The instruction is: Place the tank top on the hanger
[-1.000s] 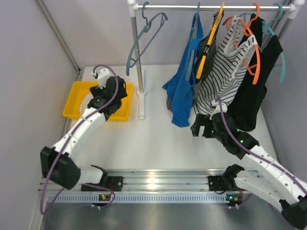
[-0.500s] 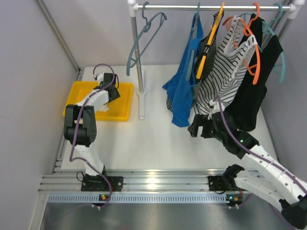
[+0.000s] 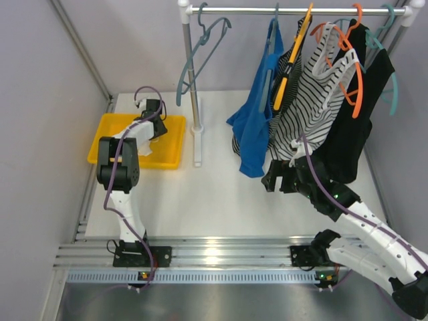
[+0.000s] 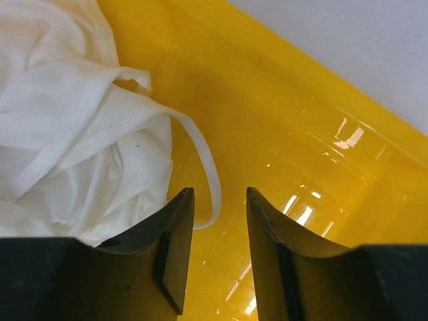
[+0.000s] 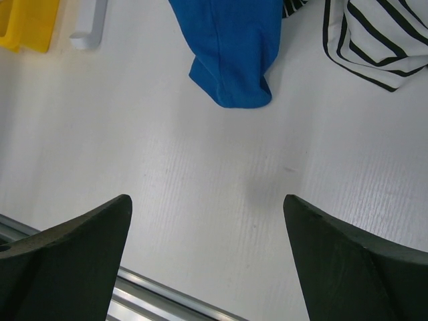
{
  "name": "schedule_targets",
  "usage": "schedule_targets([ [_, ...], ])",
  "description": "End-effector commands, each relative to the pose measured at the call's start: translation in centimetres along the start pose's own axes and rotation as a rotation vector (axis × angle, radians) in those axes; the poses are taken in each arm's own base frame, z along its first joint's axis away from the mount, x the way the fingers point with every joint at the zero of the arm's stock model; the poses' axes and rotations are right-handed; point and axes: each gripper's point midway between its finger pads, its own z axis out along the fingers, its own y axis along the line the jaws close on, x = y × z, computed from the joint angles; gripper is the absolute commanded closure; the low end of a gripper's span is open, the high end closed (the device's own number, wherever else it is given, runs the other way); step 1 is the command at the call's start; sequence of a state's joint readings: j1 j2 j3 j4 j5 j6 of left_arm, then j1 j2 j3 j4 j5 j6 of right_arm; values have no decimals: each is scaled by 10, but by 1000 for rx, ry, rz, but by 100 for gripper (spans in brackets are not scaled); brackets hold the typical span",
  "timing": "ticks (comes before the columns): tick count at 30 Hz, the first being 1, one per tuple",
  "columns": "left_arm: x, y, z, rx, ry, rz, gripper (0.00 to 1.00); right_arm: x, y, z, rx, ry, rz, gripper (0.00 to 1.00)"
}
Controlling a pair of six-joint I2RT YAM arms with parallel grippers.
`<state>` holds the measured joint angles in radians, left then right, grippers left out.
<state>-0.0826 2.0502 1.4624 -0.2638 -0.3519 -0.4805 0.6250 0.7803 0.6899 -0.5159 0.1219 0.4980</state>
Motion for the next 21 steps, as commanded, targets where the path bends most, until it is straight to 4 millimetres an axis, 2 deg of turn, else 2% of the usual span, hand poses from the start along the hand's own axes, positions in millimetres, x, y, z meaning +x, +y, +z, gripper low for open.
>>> schedule_targets([
  [1, -7, -4, 8, 22, -12, -12, 58, -20, 7, -3, -22, -57, 10, 5],
  [6, 4, -1, 14, 11, 12, -6, 59, -17, 7, -3, -24, -51, 10, 6],
  [8, 9, -1, 17, 9, 27, -4, 64, -18, 8, -4, -29, -51, 12, 6],
  [11, 14, 2, 17, 1, 39, -5, 80, -17, 7, -4, -30, -55, 19, 6],
  [12, 16, 4, 16, -4, 42, -3, 89, -15, 7, -3, -28, -51, 18, 6],
  [14, 18, 8, 14, -19, 47, -1, 100, -15, 8, -3, -34, -53, 22, 6],
  [17, 10, 9, 3, -15, 36, 8, 100, -14, 8, -3, -35, -50, 24, 5],
  [20, -12, 9, -20, -5, -3, 4, 100, -19, 10, -4, -40, -61, 26, 5],
  [21, -30, 7, -36, 14, -40, -7, 100, -20, 11, -4, -45, -66, 26, 6],
])
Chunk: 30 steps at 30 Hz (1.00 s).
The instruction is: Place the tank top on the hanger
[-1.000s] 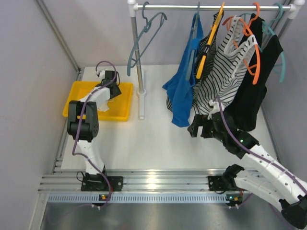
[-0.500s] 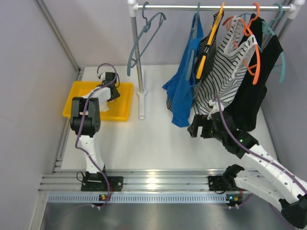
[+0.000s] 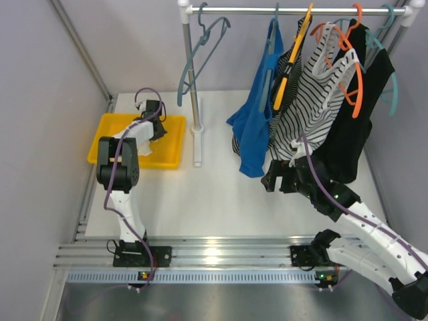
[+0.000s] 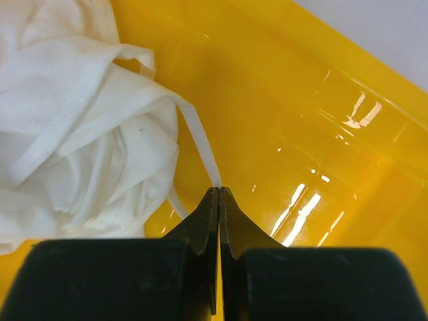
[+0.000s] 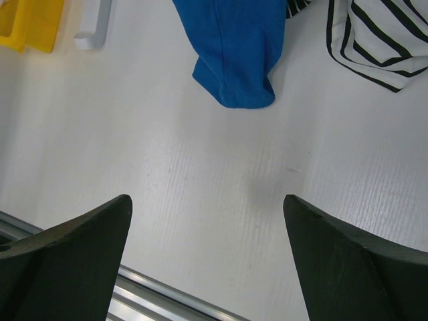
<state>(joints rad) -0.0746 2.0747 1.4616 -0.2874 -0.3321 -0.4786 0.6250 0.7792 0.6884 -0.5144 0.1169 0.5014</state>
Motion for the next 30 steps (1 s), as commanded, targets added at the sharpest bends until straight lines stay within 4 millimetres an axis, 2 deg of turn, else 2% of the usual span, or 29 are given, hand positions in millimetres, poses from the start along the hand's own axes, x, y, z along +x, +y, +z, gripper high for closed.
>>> schedule_targets([
  [1, -53, 0, -57, 44, -109, -17, 100, -21, 11, -4, -45, -70, 22, 5],
  [2, -58, 0, -67, 55, -114, -15, 100, -22, 12, -3, -43, -69, 21, 5],
  [5, -95, -4, -121, 125, -199, -40, 100, -25, 13, -3, -47, -74, 22, 6],
  [7, -105, -4, -143, 158, -227, -49, 100, -27, 15, -3, -49, -81, 26, 6],
  [8, -114, -4, -164, 189, -258, -59, 100, -28, 15, -3, -49, -81, 31, 6],
  [10, -117, -4, -183, 224, -272, -70, 100, -29, 16, -3, -55, -83, 34, 6],
  [11, -124, -4, -203, 262, -299, -79, 100, -29, 16, -2, -50, -84, 36, 6],
  [13, -128, -1, -222, 284, -318, -87, 100, -28, 16, -1, -48, -77, 38, 6],
  [14, -135, 1, -242, 309, -354, -99, 100, -29, 17, -1, -50, -77, 36, 6],
  [16, -145, 5, -265, 331, -395, -107, 100, -30, 18, -1, -49, -73, 36, 6],
  [21, -176, 14, -342, 413, -522, -127, 100, -36, 19, -2, -48, -80, 32, 6],
  [24, -187, 18, -379, 460, -574, -128, 100, -40, 18, -3, -35, -96, 34, 6],
  [30, -195, 23, -446, 572, -649, -119, 100, -48, 16, -7, -15, -116, 35, 6],
])
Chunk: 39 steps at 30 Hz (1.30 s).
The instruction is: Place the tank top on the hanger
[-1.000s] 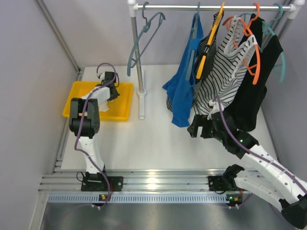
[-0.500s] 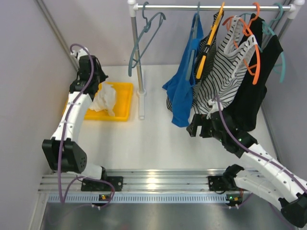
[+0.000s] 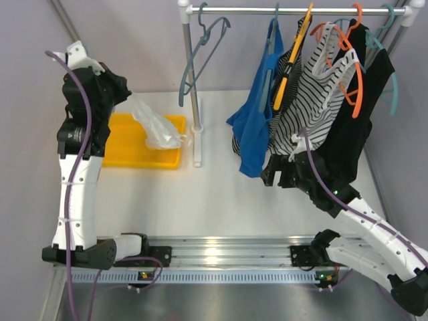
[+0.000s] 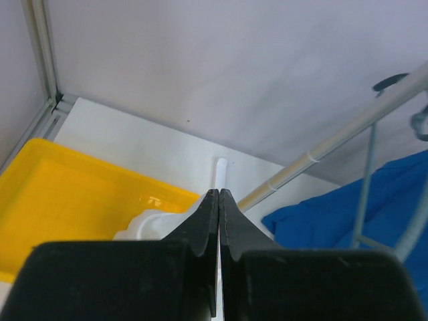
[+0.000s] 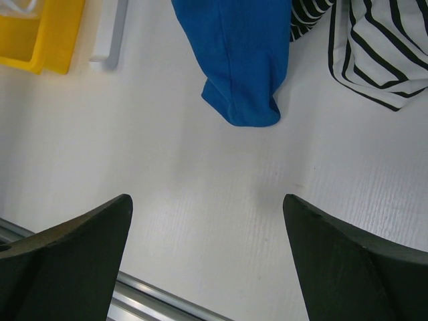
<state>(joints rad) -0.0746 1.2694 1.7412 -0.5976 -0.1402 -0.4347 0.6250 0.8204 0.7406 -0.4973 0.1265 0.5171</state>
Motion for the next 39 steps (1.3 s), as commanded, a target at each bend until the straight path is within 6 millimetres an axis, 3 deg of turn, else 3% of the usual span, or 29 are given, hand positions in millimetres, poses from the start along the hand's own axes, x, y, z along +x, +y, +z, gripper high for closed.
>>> schedule_targets([
  [1, -31, -22, -38, 104, -55, 3, 100, -30, 8, -7, -8, -86, 17, 6],
  [10, -78, -74, -105, 364, -130, -43, 100, -32, 21, -10, -72, -83, 39, 7],
  [14, -89, -87, -123, 434, -152, -83, 100, -30, 58, -9, -265, -62, 142, 10],
  [16, -91, -91, -130, 457, -156, -104, 100, -27, 86, -7, -410, -29, 242, 14],
  [18, -93, -93, -133, 471, -164, -126, 100, -33, 107, -9, -506, -36, 292, 15],
  [19, -94, -95, -138, 485, -169, -133, 100, -26, 122, -10, -532, -4, 315, 15],
  [21, -91, -96, -138, 500, -164, -156, 100, -34, 136, -9, -521, -45, 331, 15],
  [22, -91, -97, -144, 512, -169, -163, 100, -24, 154, -15, -549, -19, 312, 15],
  [23, -84, -95, -140, 508, -153, -171, 100, -32, 163, -15, -550, -58, 326, 16],
  [28, -78, -91, -145, 512, -160, -202, 100, -18, 212, -11, -643, -82, 361, 15],
  [31, -72, -91, -143, 515, -144, -208, 100, -4, 225, 2, -628, -108, 346, 14],
  [39, -66, -90, -138, 513, -126, -205, 100, -1, 274, 15, -673, -175, 328, 24],
])
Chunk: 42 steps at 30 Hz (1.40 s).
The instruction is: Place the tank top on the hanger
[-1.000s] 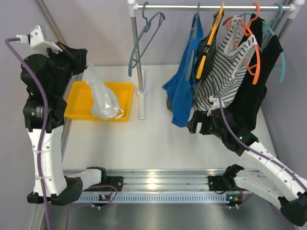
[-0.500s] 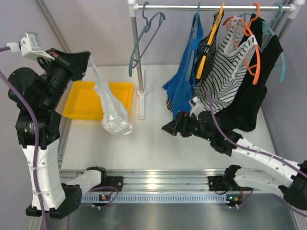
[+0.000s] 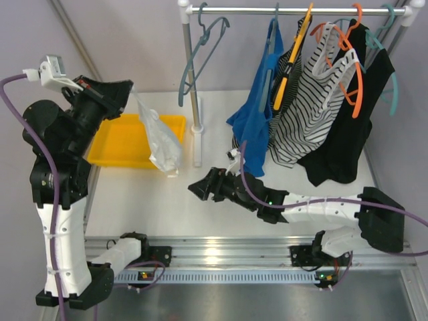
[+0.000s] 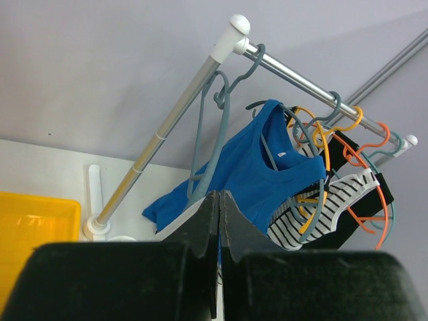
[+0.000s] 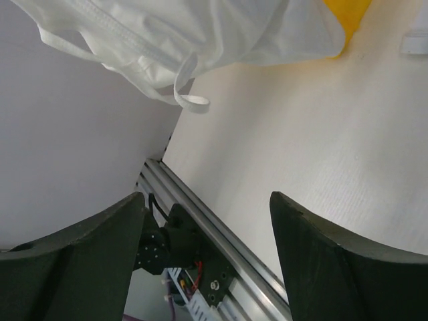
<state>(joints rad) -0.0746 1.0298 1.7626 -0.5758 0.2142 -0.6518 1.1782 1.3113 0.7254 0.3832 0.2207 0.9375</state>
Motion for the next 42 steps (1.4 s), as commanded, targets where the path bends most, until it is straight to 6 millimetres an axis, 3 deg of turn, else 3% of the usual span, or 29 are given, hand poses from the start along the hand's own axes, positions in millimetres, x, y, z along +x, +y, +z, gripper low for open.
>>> schedule_targets([
  [1, -15, -17, -3, 69, -52, 7, 100, -31, 47, 20, -93, -142, 12, 25],
  [6, -14, -17, -2, 69, -48, 9, 100, -31, 61, 49, -118, -161, -2, 28],
  [8, -11, -17, 0, 67, -41, 11, 100, -36, 78, 54, -152, -172, -9, 29],
  [10, -10, -16, 1, 64, -38, 12, 100, -28, 82, 64, -145, -153, -41, 29],
  [11, -10, -16, 1, 64, -35, 14, 100, -33, 94, 67, -162, -164, -44, 28],
  [15, -7, -18, 3, 72, -26, 17, 100, -27, 108, 85, -152, -147, -92, 23],
  [18, -5, -18, 4, 74, -19, 16, 100, -19, 105, 92, -110, -144, -134, 18],
  [19, -5, -20, 4, 80, -18, 16, 100, -25, 110, 95, -99, -157, -138, 17],
  [23, -2, -23, 4, 92, -4, 11, 100, -26, 93, 103, -12, -172, -186, 21],
  [26, 2, -25, 1, 102, 10, 8, 100, -27, 79, 98, 44, -177, -216, 48],
  [27, 4, -26, 0, 105, 14, 6, 100, -30, 78, 93, 52, -182, -219, 66],
  [31, 17, -27, -2, 133, 56, -12, 100, -29, 53, 78, 130, -174, -259, 98],
  [33, 20, -28, -4, 140, 62, -10, 100, -36, 54, 63, 138, -195, -264, 100],
  [35, 27, -29, -5, 154, 88, -16, 100, -33, 40, 50, 174, -195, -282, 100],
  [36, 29, -30, -5, 162, 98, -19, 100, -39, 46, 39, 163, -206, -279, 100],
  [38, 40, -34, -5, 193, 144, -34, 100, -38, 33, 26, 201, -192, -296, 100],
  [39, 45, -35, -7, 202, 160, -38, 100, -48, 42, 12, 179, -210, -286, 95],
  [41, 61, -32, -6, 212, 209, -62, 100, -49, 35, -4, 193, -210, -315, 88],
  [42, 67, -35, -11, 234, 226, -71, 100, -59, 43, -19, 171, -229, -302, 84],
])
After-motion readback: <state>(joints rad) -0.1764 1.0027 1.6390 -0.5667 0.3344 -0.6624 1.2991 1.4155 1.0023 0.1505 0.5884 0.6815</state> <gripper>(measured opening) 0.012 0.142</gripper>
